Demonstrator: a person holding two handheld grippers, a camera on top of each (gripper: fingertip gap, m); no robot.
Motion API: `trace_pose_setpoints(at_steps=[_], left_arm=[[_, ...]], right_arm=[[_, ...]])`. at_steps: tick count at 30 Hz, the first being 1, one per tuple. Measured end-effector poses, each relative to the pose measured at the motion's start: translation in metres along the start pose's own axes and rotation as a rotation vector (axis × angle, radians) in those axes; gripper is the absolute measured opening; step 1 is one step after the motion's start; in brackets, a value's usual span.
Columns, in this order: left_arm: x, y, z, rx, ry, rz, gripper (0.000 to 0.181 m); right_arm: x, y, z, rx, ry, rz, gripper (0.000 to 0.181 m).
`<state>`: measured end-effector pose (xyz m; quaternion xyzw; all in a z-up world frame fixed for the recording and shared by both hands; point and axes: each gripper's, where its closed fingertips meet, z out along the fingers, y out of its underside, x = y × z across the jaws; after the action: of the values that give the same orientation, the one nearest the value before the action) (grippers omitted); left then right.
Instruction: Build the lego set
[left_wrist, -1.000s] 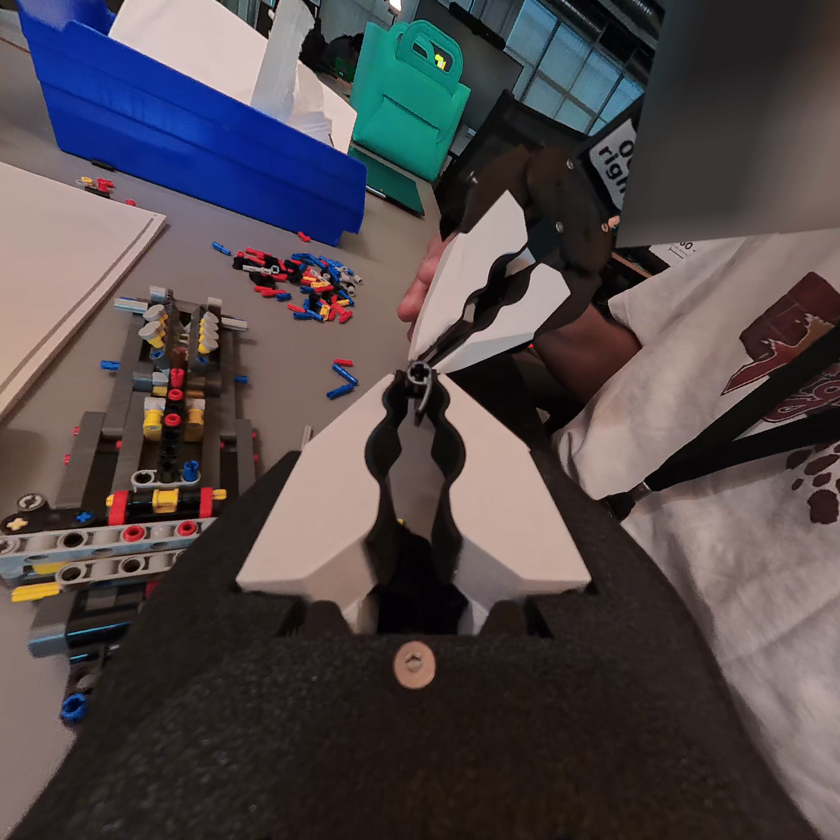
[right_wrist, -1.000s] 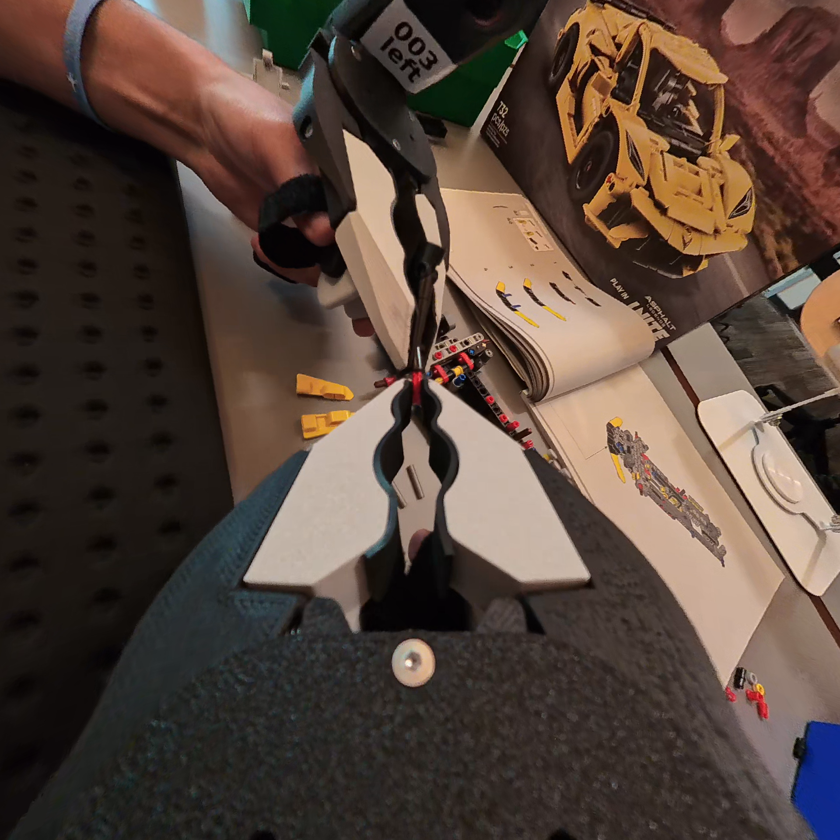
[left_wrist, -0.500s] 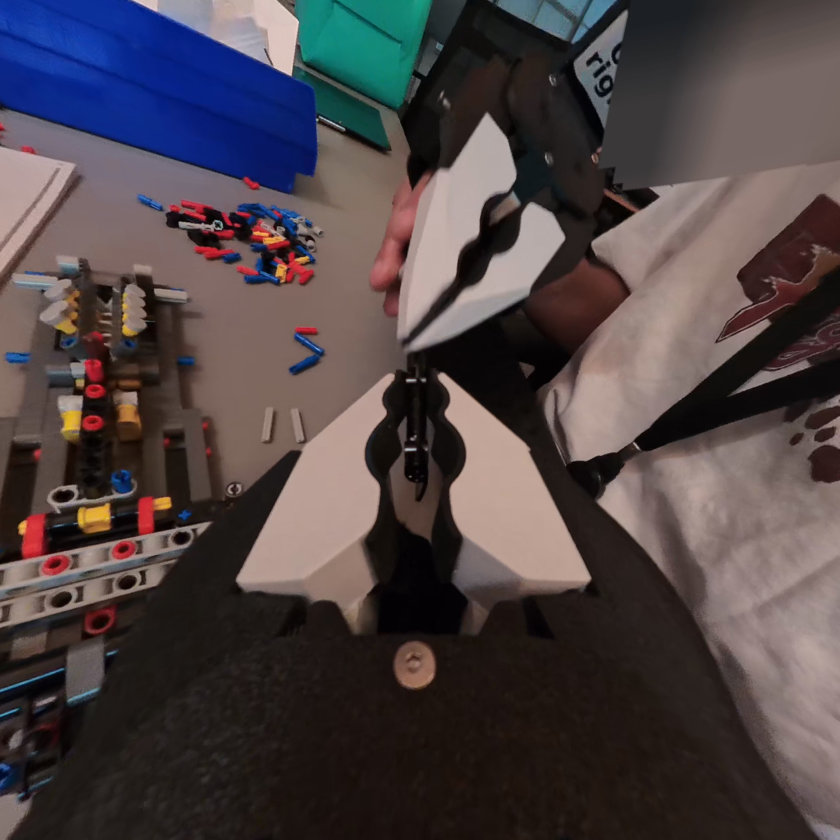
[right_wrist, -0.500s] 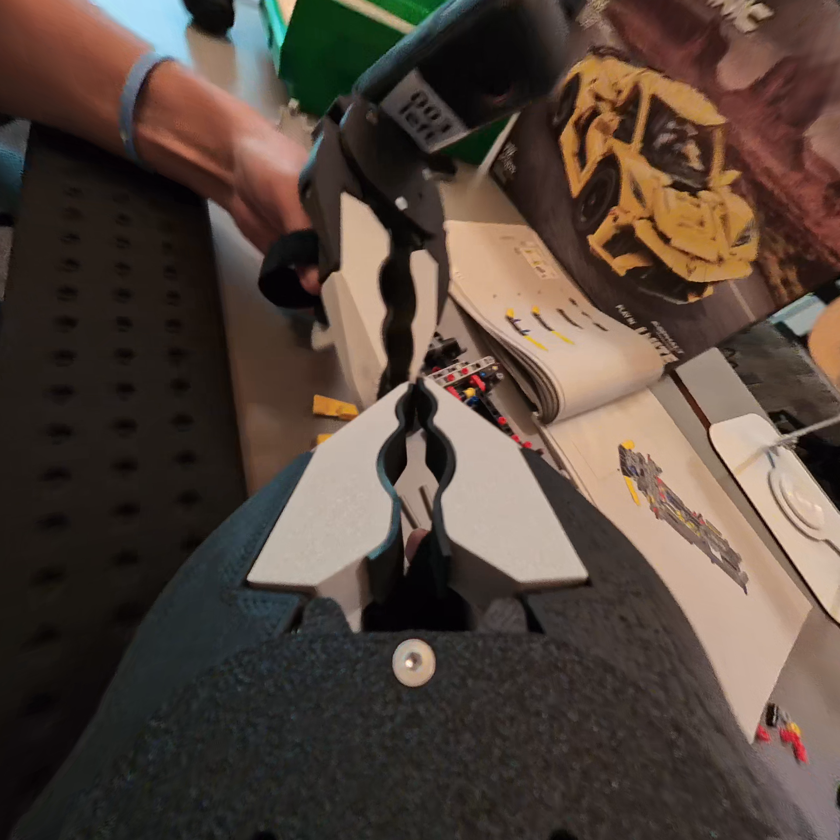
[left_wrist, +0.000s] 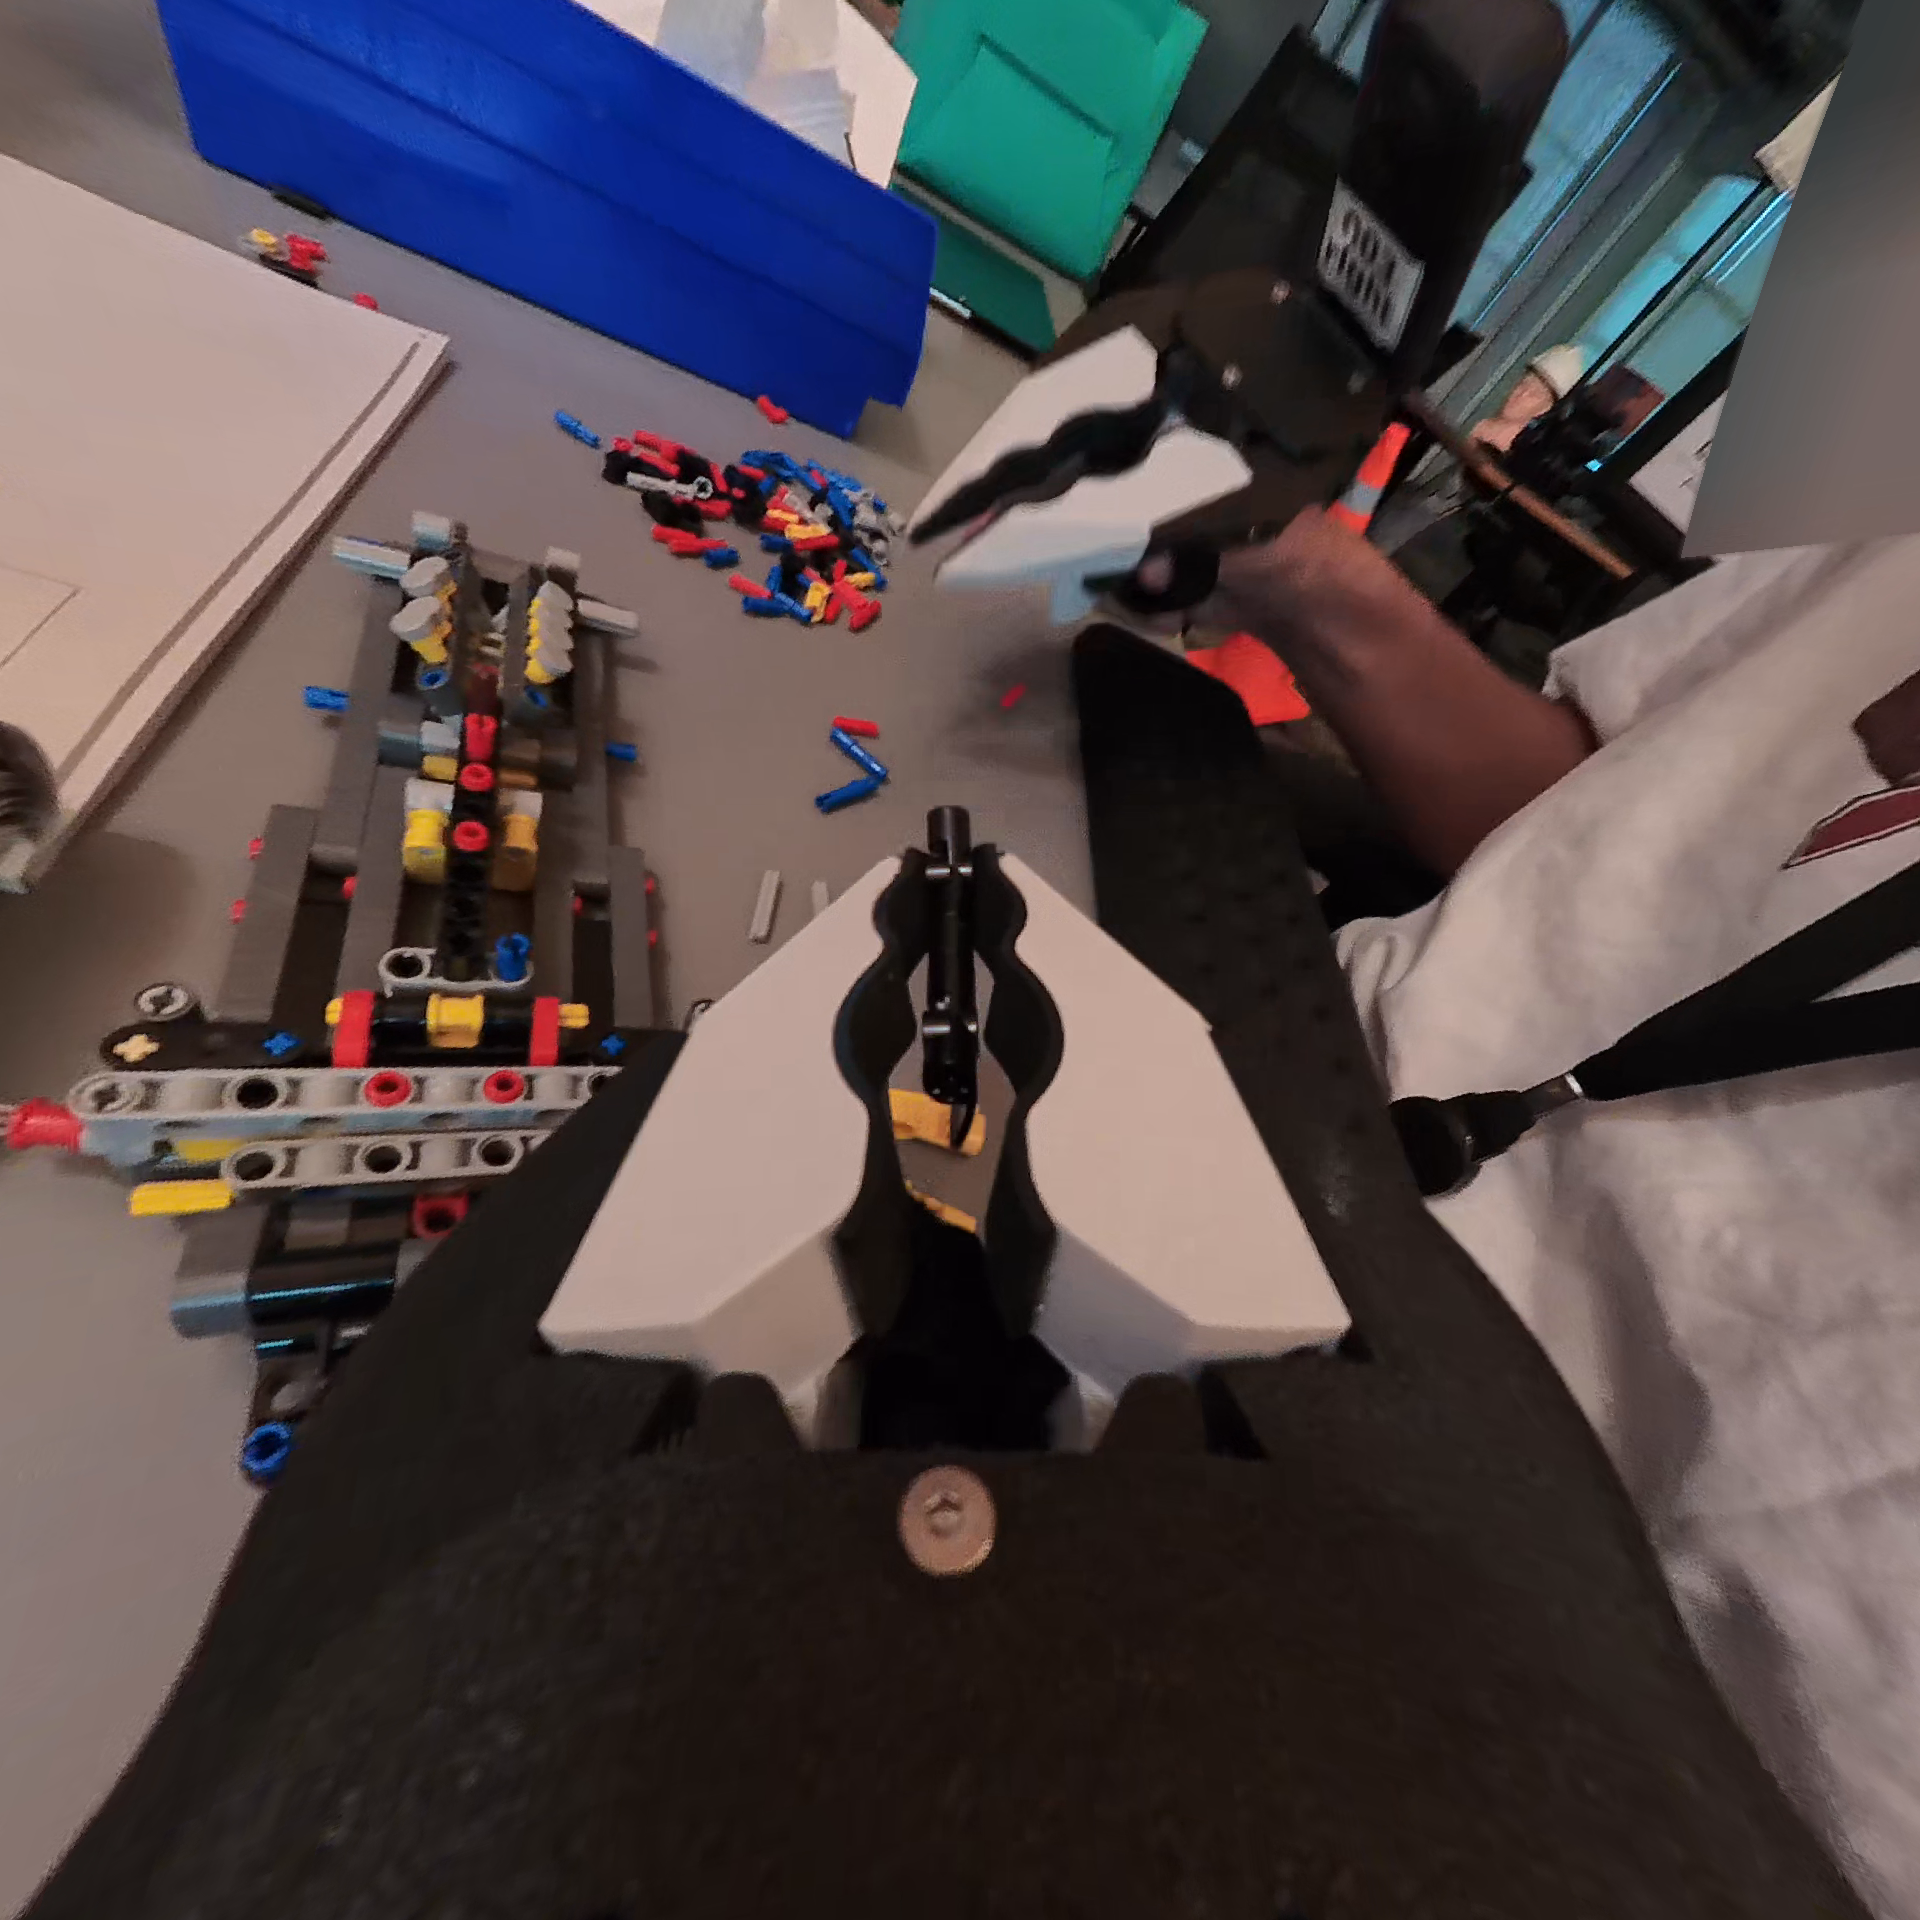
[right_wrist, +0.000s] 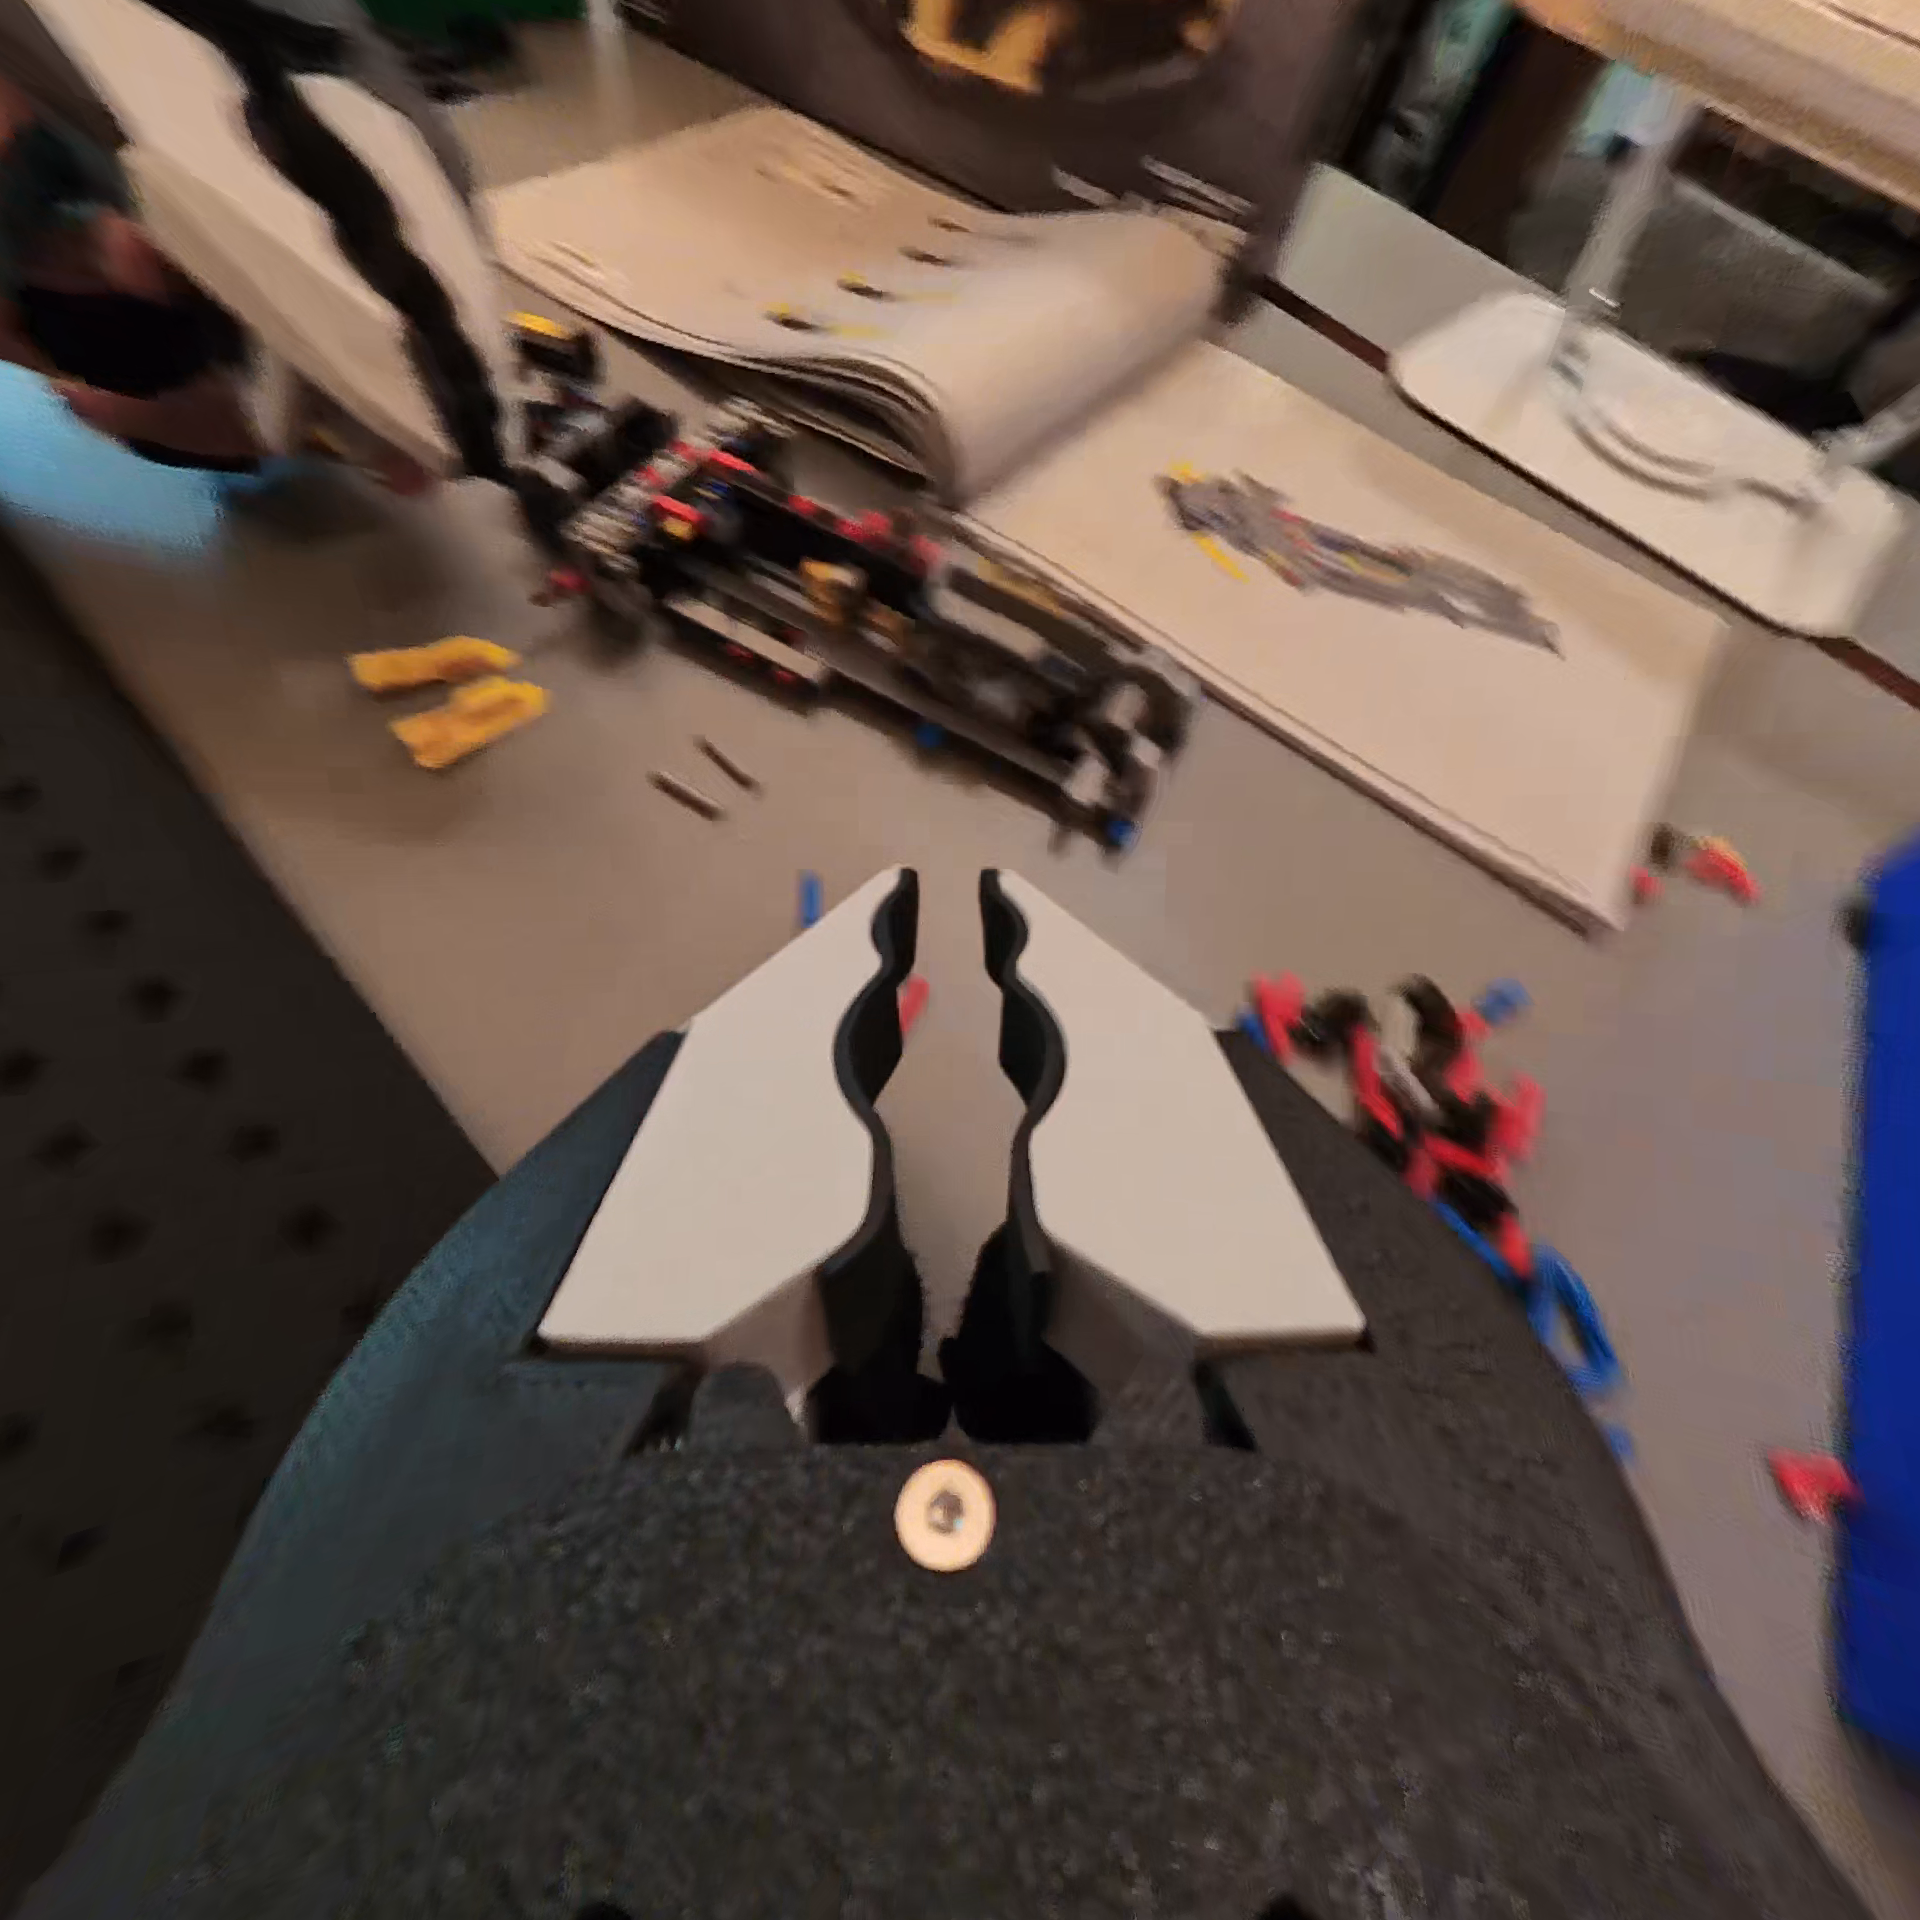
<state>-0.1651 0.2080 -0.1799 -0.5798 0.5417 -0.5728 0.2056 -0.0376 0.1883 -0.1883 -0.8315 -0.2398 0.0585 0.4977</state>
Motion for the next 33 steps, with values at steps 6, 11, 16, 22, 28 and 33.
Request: trace_pose_setpoints(at_steps=[6,11,16,22,28,33], left_arm=[[0.001,-0.004,0.002,0.011,0.000,0.007,0.006],[-0.007,-0.008,-0.006,0.039,-0.027,-0.015,0.006],[-0.006,-0.007,-0.004,0.029,-0.024,-0.010,0.006],[-0.002,-0.002,0.000,0.005,-0.012,0.000,0.006],[-0.001,-0.003,-0.001,0.005,-0.012,0.007,0.006],[-0.001,-0.002,-0.001,-0.001,-0.008,0.007,0.006]], right_arm=[[0.029,0.043,-0.043,-0.114,0.013,0.223,0.023],[0.007,0.064,-0.034,-0.216,-0.032,0.238,0.024],[-0.009,0.070,-0.012,-0.296,-0.067,0.176,0.023],[-0.010,0.070,0.003,-0.353,-0.034,0.091,0.013],[-0.009,0.070,0.002,-0.342,-0.021,0.053,0.010],[-0.011,0.072,0.000,-0.347,-0.049,0.099,0.006]])
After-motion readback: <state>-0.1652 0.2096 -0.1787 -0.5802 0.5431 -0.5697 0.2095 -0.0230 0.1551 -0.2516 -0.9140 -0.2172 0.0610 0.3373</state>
